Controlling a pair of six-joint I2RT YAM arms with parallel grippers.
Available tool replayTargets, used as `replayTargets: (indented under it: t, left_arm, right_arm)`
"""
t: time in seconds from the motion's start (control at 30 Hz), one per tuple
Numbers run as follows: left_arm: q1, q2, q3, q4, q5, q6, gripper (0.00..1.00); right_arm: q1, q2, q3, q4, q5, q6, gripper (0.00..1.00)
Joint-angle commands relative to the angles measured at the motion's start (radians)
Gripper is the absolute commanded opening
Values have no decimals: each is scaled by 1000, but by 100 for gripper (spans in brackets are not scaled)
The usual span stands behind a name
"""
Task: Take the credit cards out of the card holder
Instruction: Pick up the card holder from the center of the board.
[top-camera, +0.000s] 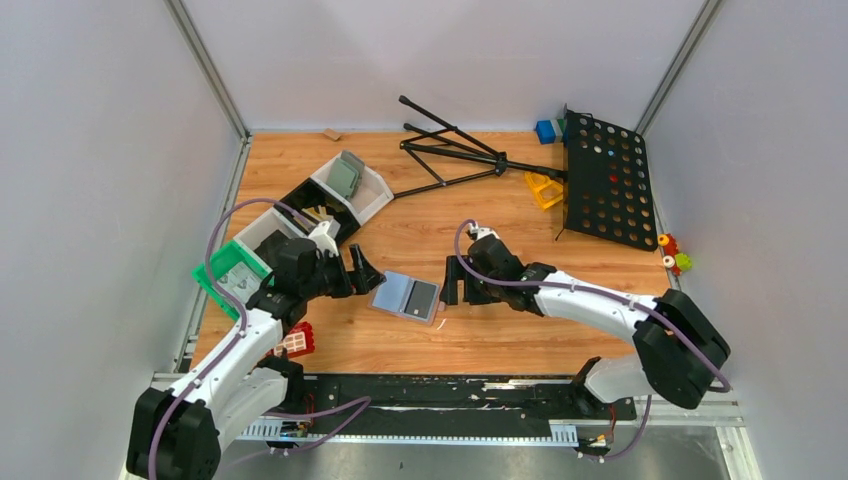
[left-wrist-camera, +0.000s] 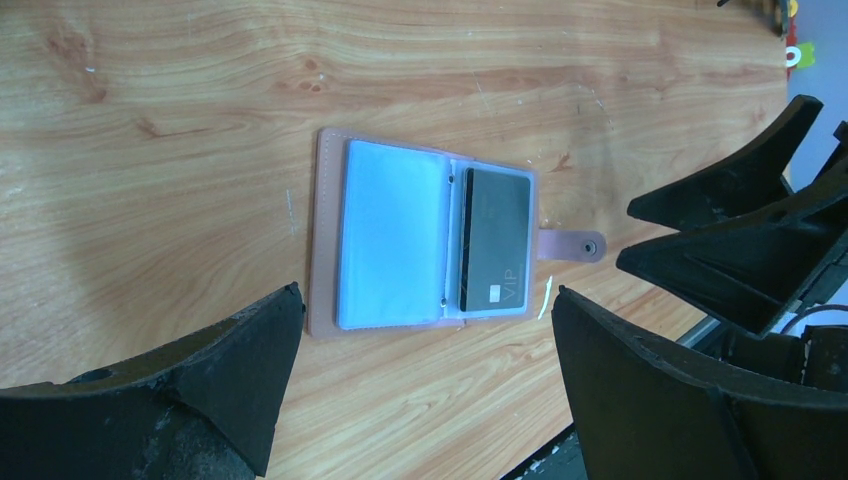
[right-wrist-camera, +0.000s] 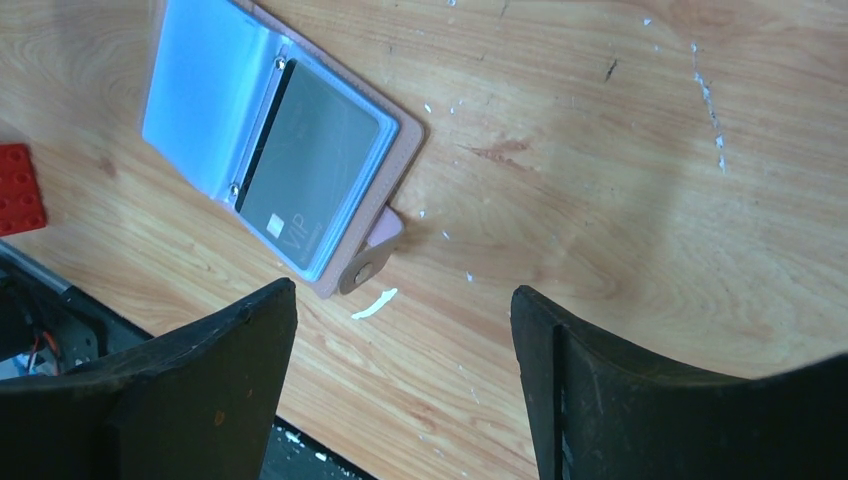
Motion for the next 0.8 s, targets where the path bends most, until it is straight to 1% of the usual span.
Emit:
replayTargets:
  t: [0.0,0.13,0.23,0.5,0.57,0.63,0.77]
  left_arm:
    - [-4,-5,-9,64,23,-5,100]
    - [-4,-11,-14,62,34,-1,100]
    - [-4,-16,-18,64,40,-1,100]
    - [-4,3,-19,61,54,-1,100]
    - [-4,8,-19,59,55,1,100]
    - [-4,15,-19,58,57,1,100]
    - [-4,38,-18,63,63,9,100]
  right_arm:
    - [21,45,61,15,78,-12,78]
    - [22,80,74,14,97,-16,77]
    - [24,102,86,12,98,-23,74]
    - [26,130,98,44,51,-32,60]
    - [33,149,108,46,40,-31,60]
    - [46,169,119,41,38,-30,55]
    - [59,198,122,37,22,-25,52]
